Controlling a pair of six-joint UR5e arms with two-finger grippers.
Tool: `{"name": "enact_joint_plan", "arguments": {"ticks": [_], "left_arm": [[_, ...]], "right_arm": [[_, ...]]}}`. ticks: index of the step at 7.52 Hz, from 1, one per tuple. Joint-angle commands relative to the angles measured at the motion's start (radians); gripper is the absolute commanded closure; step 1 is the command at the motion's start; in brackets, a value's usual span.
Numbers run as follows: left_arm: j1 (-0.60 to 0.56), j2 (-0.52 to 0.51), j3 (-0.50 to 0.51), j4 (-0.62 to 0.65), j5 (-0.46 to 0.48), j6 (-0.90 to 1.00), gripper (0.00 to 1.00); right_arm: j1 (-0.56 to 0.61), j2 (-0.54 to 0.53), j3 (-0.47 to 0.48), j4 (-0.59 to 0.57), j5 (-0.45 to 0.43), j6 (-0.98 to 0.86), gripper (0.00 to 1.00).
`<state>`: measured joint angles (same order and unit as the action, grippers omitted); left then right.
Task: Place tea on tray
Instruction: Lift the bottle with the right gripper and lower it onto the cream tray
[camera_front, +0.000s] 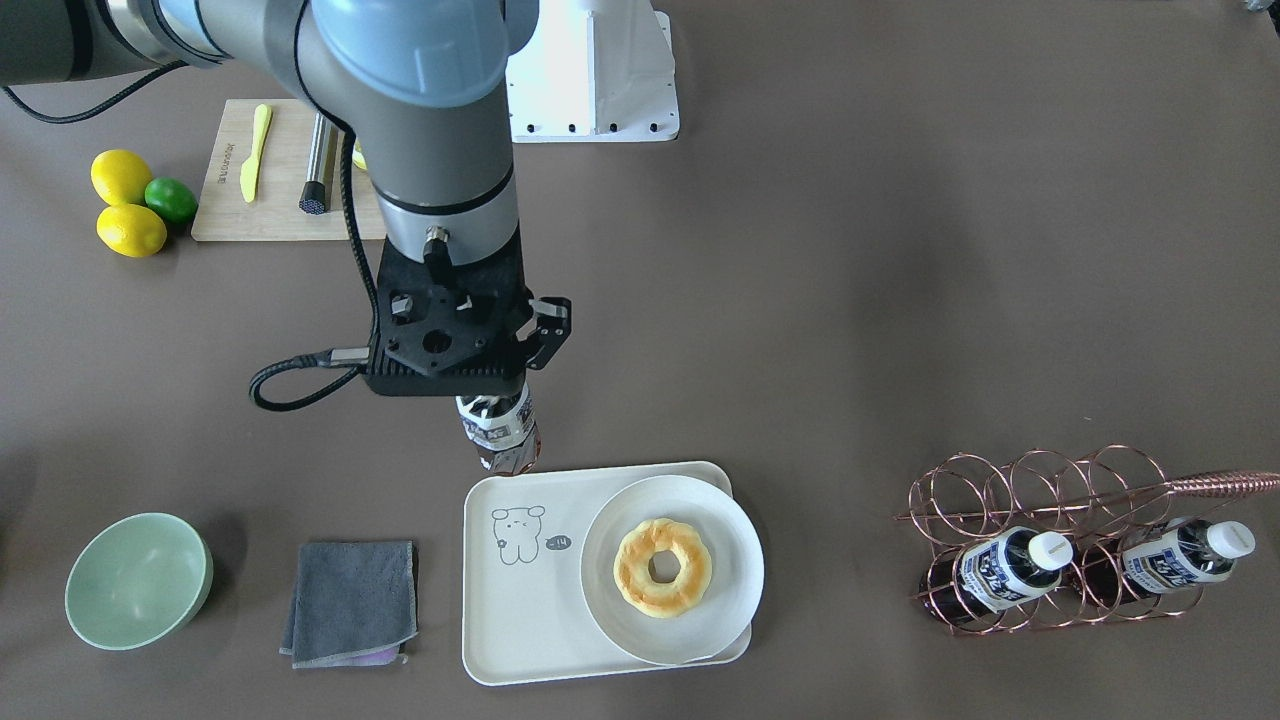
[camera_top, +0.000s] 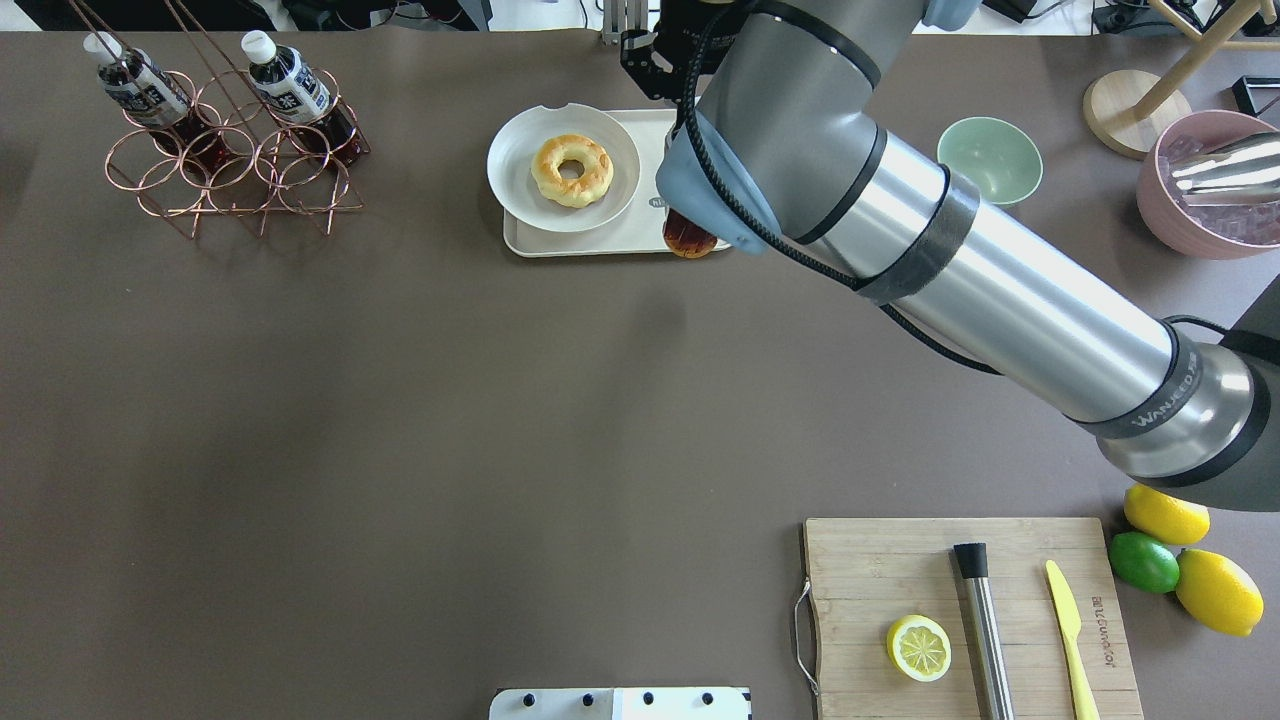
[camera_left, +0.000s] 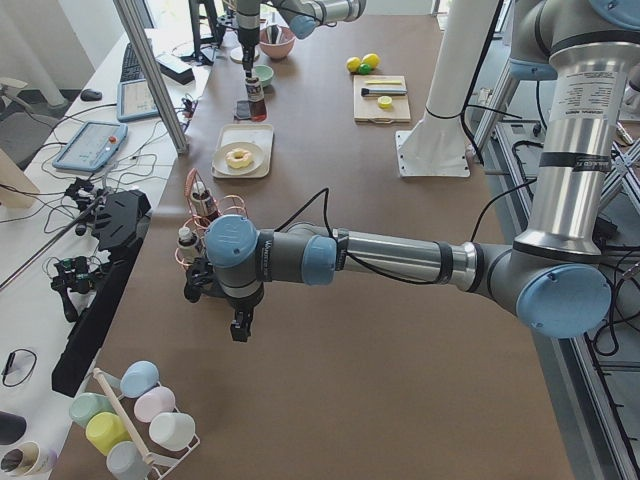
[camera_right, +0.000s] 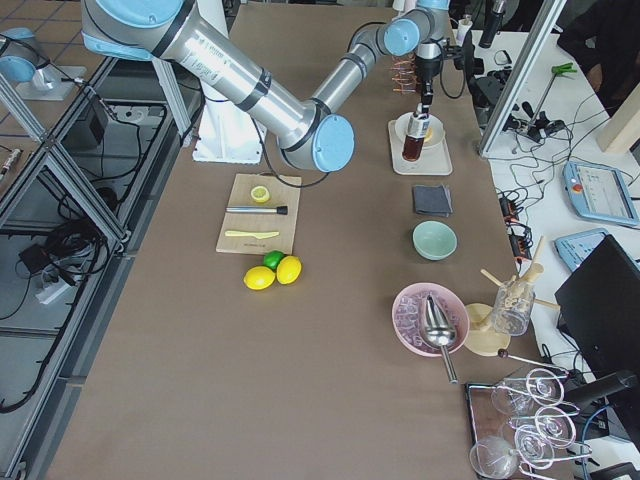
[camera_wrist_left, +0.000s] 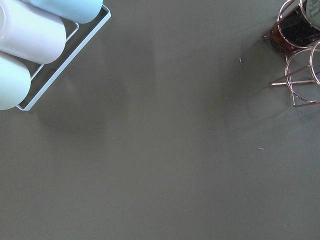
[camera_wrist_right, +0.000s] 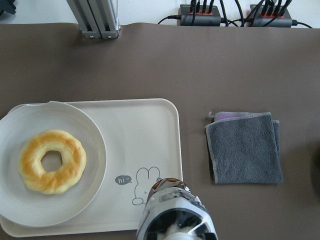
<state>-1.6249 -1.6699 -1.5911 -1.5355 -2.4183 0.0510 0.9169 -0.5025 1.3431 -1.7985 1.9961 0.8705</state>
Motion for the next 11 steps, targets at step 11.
{"name": "enact_joint_plan", "arguments": {"ticks": [11], "left_arm": [[0.004, -0.039, 0.043, -0.002, 0.004, 0.000, 0.02]], "right_arm": [[-0.030, 0.045, -0.268, 0.269, -0.033, 0.074, 1.00]]}}
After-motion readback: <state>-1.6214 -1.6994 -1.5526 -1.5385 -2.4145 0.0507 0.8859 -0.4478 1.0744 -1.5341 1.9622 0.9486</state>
